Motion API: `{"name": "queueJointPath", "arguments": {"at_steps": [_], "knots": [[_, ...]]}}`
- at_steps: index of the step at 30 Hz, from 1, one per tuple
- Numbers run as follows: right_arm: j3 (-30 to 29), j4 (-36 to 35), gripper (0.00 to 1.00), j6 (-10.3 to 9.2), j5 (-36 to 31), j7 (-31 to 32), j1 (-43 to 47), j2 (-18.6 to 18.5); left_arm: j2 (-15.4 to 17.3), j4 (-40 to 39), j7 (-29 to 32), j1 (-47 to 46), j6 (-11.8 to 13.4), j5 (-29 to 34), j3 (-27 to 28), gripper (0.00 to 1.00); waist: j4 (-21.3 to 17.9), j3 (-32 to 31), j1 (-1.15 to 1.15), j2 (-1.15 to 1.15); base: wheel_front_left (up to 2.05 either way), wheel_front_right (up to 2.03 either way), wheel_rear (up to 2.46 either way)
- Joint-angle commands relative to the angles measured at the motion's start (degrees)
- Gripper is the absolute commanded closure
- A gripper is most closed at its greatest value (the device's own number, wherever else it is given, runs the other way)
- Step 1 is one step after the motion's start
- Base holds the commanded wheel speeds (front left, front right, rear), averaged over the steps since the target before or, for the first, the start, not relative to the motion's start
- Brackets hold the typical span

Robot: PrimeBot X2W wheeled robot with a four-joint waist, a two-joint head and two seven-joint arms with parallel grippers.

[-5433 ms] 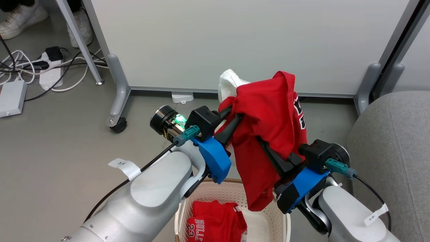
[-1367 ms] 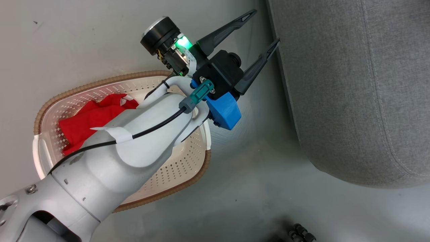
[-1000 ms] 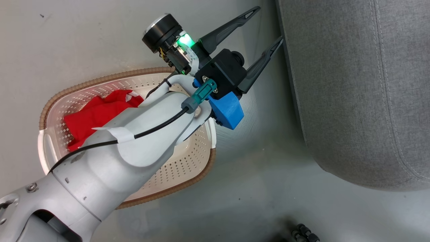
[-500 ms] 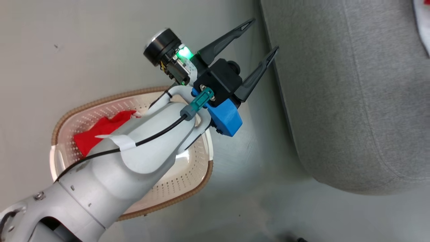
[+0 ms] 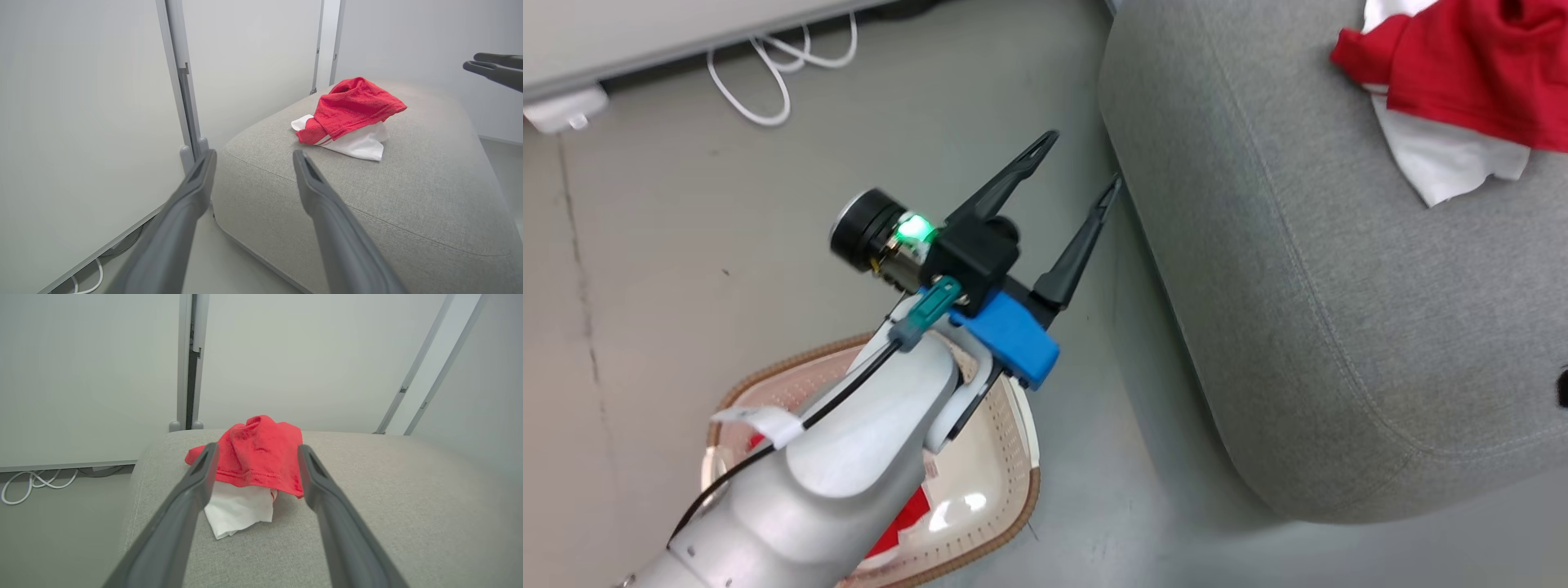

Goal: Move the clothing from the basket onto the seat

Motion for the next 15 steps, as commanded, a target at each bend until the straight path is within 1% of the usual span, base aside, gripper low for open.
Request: {"name": "queueJointPath", "arguments": {"at_steps": [1,6,9,12,15], "knots": [[1.02,-1.56,0.0,0.03,-0.58,-0.04,1.95,0.8,0.36,-0.44,-0.25,2.12,0.3,0.34,1.48,0.0,0.66,-4.29,0.02,0.0,0.0,0.0,0.0],[4.61,-6.54,0.0,0.02,-1.39,-0.03,5.57,3.05,1.27,-2.45,-0.26,9.1,1.06,1.15,8.04,0.0,2.18,-9.12,0.02,0.0,0.0,0.0,0.0],[6.58,-8.85,0.0,0.03,-1.8,-0.03,7.6,4.47,1.74,-4.24,-0.25,13.03,1.51,2.92,12.14,0.0,3.5,-11.54,0.02,0.0,0.0,0.0,0.0],[8.21,-10.52,0.0,0.03,-2.15,-0.03,9.46,5.85,1.93,-6.47,-0.26,17.27,1.96,4.61,16.46,0.0,4.83,-13.69,0.02,0.0,0.0,0.0,0.0],[9.56,-11.55,0.0,0.03,-2.64,-0.03,11.18,7.37,1.98,-8.61,-0.25,21.26,1.71,6.32,21.19,0.0,6.24,-15.7,0.02,0.0,0.0,0.0,0.0]]}}
